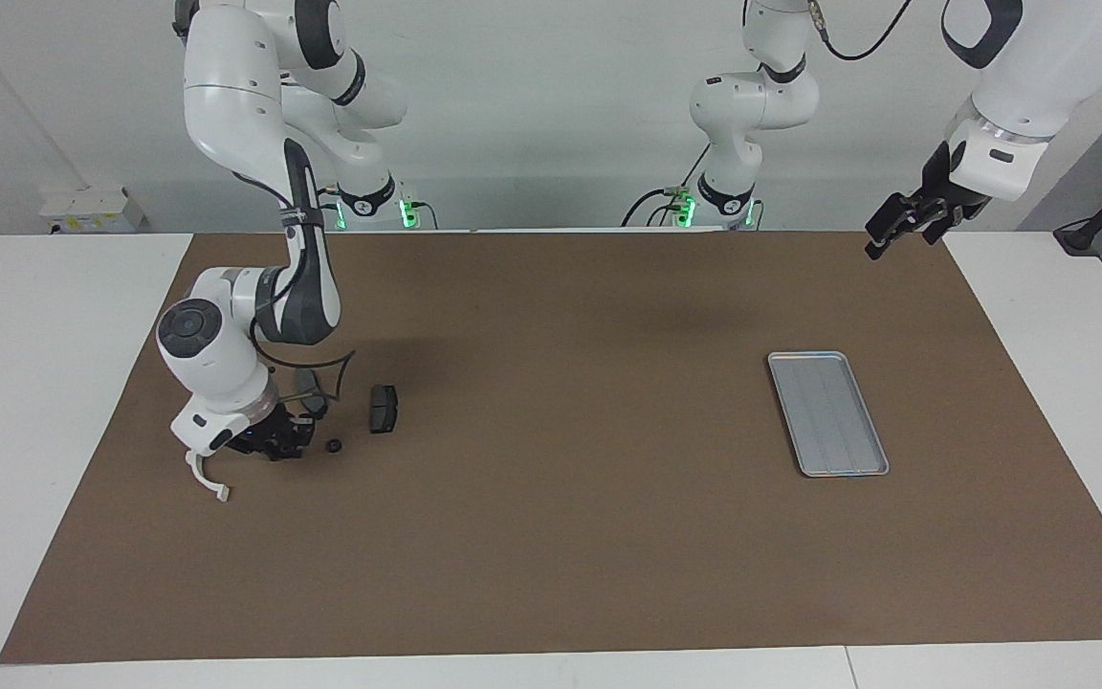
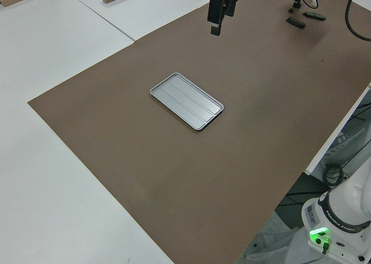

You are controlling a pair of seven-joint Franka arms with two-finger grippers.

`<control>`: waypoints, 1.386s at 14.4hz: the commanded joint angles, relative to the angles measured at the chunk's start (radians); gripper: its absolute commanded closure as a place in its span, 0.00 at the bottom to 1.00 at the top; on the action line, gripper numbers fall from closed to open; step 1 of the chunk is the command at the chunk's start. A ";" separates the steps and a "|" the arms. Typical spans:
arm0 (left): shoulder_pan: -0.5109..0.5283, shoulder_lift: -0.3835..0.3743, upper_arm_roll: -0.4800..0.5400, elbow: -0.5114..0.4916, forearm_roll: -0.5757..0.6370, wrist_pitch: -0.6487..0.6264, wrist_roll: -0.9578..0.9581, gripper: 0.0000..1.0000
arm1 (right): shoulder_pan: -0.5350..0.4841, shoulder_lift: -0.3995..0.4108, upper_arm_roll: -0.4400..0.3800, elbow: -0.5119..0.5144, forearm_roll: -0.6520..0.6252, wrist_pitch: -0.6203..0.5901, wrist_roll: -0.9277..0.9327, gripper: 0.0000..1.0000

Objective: Pick bearing gear from pile to tray
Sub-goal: 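Carry the bearing to the table center and set it down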

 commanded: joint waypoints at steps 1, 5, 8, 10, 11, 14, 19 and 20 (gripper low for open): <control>0.002 -0.031 -0.001 -0.033 0.001 0.007 0.003 0.00 | 0.000 -0.014 0.005 0.028 0.015 -0.055 -0.020 1.00; 0.002 -0.031 -0.001 -0.033 0.001 0.007 0.005 0.00 | -0.002 -0.069 0.054 0.181 0.016 -0.315 0.047 1.00; 0.002 -0.031 -0.001 -0.033 0.001 0.007 0.003 0.00 | -0.002 -0.144 0.112 0.203 0.028 -0.365 0.101 0.99; 0.002 -0.031 -0.001 -0.033 0.001 0.007 0.005 0.00 | 0.000 -0.170 0.175 0.237 0.053 -0.419 0.269 0.98; 0.002 -0.031 -0.001 -0.033 0.001 0.007 0.005 0.00 | 0.001 -0.179 0.230 0.249 0.044 -0.427 0.391 0.98; 0.002 -0.031 -0.001 -0.033 0.001 0.007 0.005 0.00 | 0.087 -0.187 0.288 0.263 -0.003 -0.436 0.539 0.97; 0.002 -0.031 -0.001 -0.033 0.001 0.007 0.005 0.00 | 0.271 -0.208 0.291 0.234 -0.018 -0.445 0.750 0.98; 0.002 -0.031 -0.001 -0.033 0.001 0.007 0.005 0.00 | 0.291 -0.204 0.291 0.223 -0.018 -0.433 0.776 0.99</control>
